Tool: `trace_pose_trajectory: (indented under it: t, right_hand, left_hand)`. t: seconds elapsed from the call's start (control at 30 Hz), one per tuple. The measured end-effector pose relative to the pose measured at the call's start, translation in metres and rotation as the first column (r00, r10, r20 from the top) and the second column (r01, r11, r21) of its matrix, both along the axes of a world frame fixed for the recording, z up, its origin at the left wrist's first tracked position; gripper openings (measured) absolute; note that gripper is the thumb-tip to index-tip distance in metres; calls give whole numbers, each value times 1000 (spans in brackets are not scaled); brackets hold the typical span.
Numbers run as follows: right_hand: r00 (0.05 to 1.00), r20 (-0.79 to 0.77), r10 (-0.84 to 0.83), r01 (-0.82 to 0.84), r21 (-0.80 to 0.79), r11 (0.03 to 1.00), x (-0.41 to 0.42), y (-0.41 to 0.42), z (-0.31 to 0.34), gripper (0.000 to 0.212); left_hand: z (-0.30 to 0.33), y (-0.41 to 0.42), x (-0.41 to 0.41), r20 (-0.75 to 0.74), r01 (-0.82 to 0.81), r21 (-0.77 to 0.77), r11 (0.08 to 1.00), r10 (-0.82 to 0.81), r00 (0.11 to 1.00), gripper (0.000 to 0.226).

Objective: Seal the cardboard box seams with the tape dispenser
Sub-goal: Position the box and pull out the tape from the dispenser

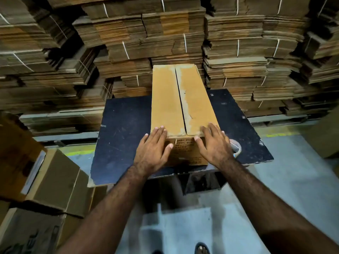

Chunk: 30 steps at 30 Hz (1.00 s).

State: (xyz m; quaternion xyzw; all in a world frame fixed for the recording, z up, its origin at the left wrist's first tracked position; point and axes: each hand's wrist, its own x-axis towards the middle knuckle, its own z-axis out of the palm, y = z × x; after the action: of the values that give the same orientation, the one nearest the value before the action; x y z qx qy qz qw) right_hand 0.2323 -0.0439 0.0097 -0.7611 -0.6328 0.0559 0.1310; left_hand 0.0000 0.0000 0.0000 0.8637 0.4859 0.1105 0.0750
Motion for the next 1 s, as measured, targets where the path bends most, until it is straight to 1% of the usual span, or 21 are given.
trace_pose_trajectory:
  t: [0.1,0.17,0.3,0.43,0.6,0.7,0.8,0.9,1.0]
  right_hand:
    - [999,-9,-31,31,1,1000,4,16,-2,61]
    - [1000,-4,-31,31,-29,999,9,28,-4,59]
    - [998,-37,-49,45,-84,995,17,60,-2,64]
    - [994,-65,-89,80,-133,988,30,103,1,69]
    - [990,-111,-85,67,-160,985,52,175,0,72]
    - [989,-134,-67,45,-160,986,62,212,-3,73]
    - [991,-126,-45,27,-142,990,68,243,-4,73]
    - [993,-115,-26,10,-136,991,70,266,-4,73]
    - [994,-105,-14,0,-129,992,73,283,-6,74]
  left_hand:
    - [3,15,1,13,-5,-47,999,6,1000,80]
    - [2,27,5,12,11,-73,997,-10,1000,79]
    - [3,66,17,38,-13,-140,990,18,999,70]
    - [6,111,33,52,-54,-181,982,65,997,71]
    - [9,171,56,15,-139,-176,974,144,989,70]
    - [2,208,63,22,-151,-147,978,156,988,71]
    - [-6,240,65,35,-175,-127,976,180,983,74]
    - [-8,259,69,25,-226,-113,968,230,973,76]
    - [-9,273,72,38,-242,-112,964,248,968,80]
